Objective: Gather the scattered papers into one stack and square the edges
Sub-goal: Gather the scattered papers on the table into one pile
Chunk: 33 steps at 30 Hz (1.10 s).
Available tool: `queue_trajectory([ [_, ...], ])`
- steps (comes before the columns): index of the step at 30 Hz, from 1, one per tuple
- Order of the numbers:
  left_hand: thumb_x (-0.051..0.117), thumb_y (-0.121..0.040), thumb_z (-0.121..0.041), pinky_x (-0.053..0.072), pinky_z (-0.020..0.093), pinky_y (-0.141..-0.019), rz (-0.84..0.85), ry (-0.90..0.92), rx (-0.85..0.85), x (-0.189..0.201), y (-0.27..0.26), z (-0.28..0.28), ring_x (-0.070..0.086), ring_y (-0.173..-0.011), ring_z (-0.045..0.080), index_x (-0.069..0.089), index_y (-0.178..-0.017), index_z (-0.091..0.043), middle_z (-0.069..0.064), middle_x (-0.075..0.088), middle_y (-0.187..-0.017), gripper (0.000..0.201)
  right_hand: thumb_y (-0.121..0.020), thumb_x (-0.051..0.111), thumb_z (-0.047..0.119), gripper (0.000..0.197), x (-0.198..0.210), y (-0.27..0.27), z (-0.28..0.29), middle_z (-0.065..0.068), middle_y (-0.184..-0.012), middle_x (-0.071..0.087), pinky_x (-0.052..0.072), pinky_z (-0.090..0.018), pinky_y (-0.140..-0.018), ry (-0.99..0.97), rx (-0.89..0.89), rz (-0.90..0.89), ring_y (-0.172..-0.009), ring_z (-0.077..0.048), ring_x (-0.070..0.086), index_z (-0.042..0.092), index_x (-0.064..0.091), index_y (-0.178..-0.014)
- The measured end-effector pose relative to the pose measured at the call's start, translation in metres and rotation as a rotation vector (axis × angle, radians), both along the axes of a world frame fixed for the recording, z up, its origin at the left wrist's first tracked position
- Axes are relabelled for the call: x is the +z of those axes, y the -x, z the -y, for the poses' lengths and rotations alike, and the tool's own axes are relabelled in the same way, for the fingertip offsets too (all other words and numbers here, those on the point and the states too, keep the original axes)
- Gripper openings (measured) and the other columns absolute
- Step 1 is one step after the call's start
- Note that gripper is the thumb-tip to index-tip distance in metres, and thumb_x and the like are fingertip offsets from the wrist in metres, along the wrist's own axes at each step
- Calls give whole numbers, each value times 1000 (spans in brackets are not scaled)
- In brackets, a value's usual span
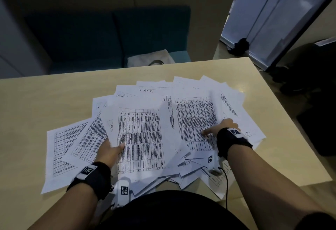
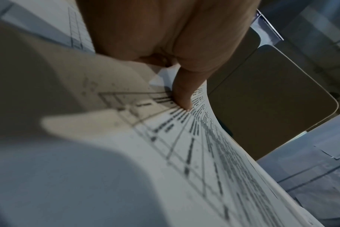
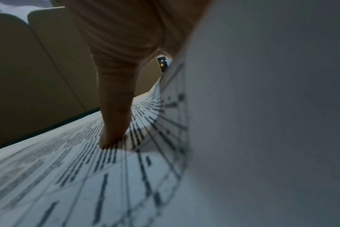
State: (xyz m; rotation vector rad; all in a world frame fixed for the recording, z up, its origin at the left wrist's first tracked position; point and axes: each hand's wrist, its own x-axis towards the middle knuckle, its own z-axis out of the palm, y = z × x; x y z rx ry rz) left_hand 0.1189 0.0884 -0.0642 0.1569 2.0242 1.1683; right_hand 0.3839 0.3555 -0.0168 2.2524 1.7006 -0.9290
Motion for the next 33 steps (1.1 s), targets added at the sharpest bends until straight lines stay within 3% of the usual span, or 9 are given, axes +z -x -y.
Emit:
queue_trajectory([
  [4,68,-91,-24,32,52,-111,21,-20,4,-1,0,3,48,-130,30,50,-135,-18,7,55,-141,48,-48,91,48,93,2,5,6,-18,-125,45,44,-45,-97,-66,83,50,-117,-35,45,9,49,-121],
  [8,68,-90,-27,25,53,-116,37,-22,8,1,-1,4,34,-143,32,36,-148,-17,8,34,-157,67,-62,89,15,62,-2,6,10,-12,-94,59,53,-37,-70,-76,6,-270,-80,-26,56,6,45,-104],
  [11,74,-80,-33,27,53,-116,50,-55,-4,1,0,4,37,-141,32,38,-147,-16,8,38,-156,77,-72,80,12,37,-1,2,12,-12,-86,63,55,-34,-69,-112,18,-375,-76,-27,61,4,56,-100],
  [14,71,-85,-30,26,54,-116,52,-41,13,-1,2,6,36,-142,32,35,-148,-16,8,38,-156,74,-78,63,6,8,11,-10,10,-10,-68,59,46,-24,-54,-259,-11,-454,-62,-25,57,7,61,-85],
  [19,71,-86,-29,22,54,-118,72,-69,16,4,1,5,29,-146,34,29,-153,-14,8,29,-160,81,-83,53,3,14,45,-31,-3,-18,-76,59,36,-25,-53,-507,115,-402,-63,-28,51,7,58,-96],
  [22,69,-89,-24,26,55,-116,63,-43,15,4,2,6,37,-141,33,41,-144,-15,10,41,-154,63,-80,50,2,16,69,-35,-14,-16,-76,59,38,-30,-63,-644,155,-449,-69,-26,52,10,60,-91],
  [27,70,-86,-25,30,56,-113,51,-72,-9,1,3,5,42,-138,31,41,-144,-20,6,46,-151,65,-71,47,8,13,116,-37,-29,-20,-70,56,35,-32,-60,-846,196,-596,-67,-16,45,5,53,-82],
  [30,65,-92,-10,41,47,-105,16,-104,-7,5,0,2,54,-123,28,50,-134,-18,4,59,-133,45,-81,56,5,6,149,-26,-18,-20,-71,54,36,-25,-59,-849,180,-764,-61,-9,45,6,61,-84],
  [33,58,-97,-8,44,37,-90,8,-141,-7,13,-7,-2,57,-114,24,48,-134,-20,0,62,-121,40,-85,55,-4,11,154,-8,0,-11,-73,50,35,-12,-42,-788,182,-860,-43,1,41,-2,61,-95],
])
